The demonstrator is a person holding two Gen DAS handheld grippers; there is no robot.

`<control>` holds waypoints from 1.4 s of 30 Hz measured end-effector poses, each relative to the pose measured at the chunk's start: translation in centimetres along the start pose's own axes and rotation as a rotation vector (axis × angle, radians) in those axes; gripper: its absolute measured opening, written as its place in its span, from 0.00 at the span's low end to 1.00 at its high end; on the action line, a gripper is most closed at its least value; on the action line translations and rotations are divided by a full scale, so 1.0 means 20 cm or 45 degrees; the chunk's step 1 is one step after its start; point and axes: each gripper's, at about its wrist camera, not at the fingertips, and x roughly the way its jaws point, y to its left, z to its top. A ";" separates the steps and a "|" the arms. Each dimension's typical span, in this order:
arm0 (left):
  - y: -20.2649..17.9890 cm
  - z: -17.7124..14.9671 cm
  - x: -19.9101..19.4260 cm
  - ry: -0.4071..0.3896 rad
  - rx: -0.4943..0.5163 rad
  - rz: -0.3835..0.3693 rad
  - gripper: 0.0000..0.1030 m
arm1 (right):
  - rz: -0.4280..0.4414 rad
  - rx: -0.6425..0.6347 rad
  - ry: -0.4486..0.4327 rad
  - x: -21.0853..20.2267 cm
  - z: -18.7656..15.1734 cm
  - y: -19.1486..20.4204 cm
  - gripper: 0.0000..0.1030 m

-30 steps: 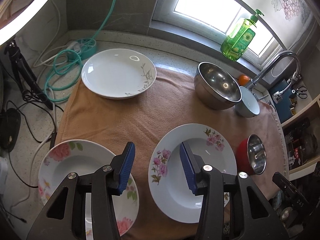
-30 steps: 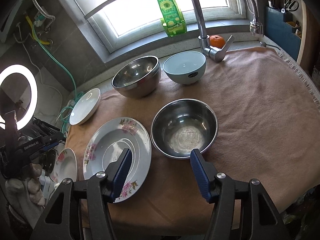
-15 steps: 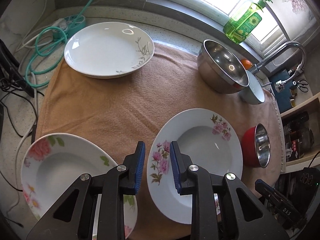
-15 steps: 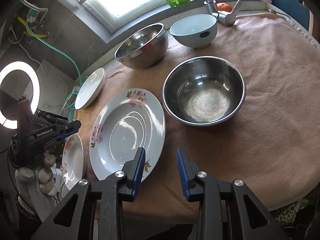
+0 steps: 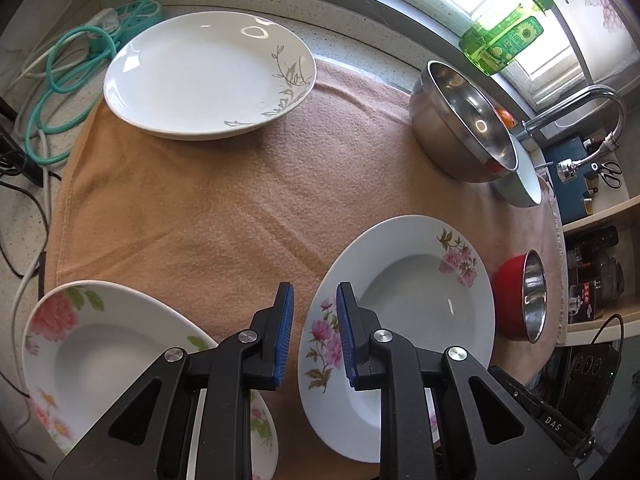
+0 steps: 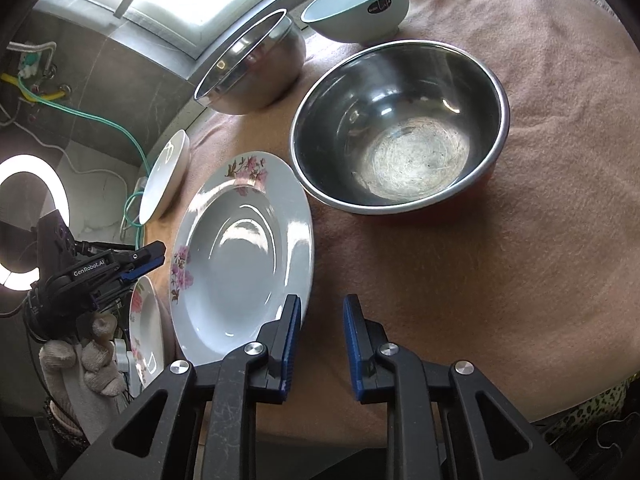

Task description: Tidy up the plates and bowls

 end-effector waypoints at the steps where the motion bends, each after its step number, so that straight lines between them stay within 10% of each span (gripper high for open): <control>1: 0.01 0.00 0.01 0.007 -0.004 -0.004 0.19 | 0.015 0.015 0.004 0.00 0.00 -0.01 0.19; 42: -0.06 0.03 0.08 0.076 0.116 0.003 0.16 | 0.080 0.029 0.051 0.10 0.04 0.02 0.12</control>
